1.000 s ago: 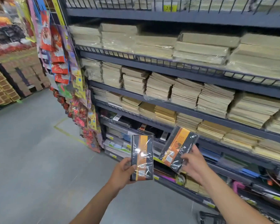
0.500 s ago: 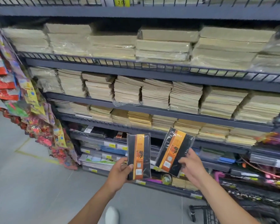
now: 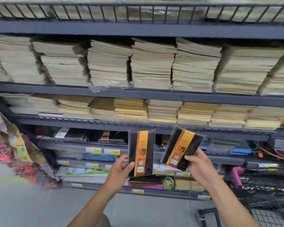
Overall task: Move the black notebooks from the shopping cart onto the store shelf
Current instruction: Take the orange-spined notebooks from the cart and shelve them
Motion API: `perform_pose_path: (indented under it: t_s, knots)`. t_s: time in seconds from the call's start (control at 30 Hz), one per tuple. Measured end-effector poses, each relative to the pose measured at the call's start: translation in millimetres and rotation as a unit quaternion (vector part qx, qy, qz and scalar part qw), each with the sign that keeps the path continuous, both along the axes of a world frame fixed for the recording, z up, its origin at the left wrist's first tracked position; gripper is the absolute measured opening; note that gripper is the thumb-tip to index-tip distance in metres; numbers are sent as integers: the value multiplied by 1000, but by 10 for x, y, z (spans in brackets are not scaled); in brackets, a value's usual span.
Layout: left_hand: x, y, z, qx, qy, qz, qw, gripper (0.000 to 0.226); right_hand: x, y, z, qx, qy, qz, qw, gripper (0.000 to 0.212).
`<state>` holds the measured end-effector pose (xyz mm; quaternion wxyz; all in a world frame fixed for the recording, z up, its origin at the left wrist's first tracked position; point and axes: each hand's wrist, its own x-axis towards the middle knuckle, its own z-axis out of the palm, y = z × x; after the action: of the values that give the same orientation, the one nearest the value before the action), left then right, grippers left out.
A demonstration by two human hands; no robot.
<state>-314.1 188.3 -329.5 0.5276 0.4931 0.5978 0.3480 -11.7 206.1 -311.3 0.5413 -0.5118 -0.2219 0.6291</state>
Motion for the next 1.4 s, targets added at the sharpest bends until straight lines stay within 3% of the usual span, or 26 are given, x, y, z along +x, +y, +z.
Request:
perform_pose_path:
  t_s: [0.07,0.33,0.53,0.7,0.9,1.03,1.17,1.23,1.33,1.4]
  knots:
    - [-21,114,-311,8,13,-13,1000,28,-6,83,-269,13,-3,-12,1000,45]
    - [83,662,-1407,89,-18,-4,996,19,12,475,-1357,94,-30,-15,995,42]
    - [197,1013,-2080,158,-45,9,986,19,35,649,-1989,189,-104,-2,976,41]
    - [276,1153,-2267,195,-80,42,977,22,50,717,-2111,267,-262,-37,927,52]
    - [231,1165,-2278,213,-86,46,972,21,-14,815,-1818,281,-366,-50,886,51]
    - [219,1179,-2268,207,-93,38,973,20,-70,1095,-1635,273,-466,-48,840,38]
    - [213,1212,-2277,195,-109,41,974,18,-139,1476,-1352,240,-457,-54,855,36]
    - [223,1222,-2276,189,-114,42,974,18,-137,1677,-1239,197,-492,-61,846,32]
    - [235,1244,-2268,183,-111,45,976,19,-162,1920,-1121,96,-626,-24,773,30]
    - [247,1236,-2266,180,-112,47,976,19,-228,2002,-1107,73,-670,15,738,34]
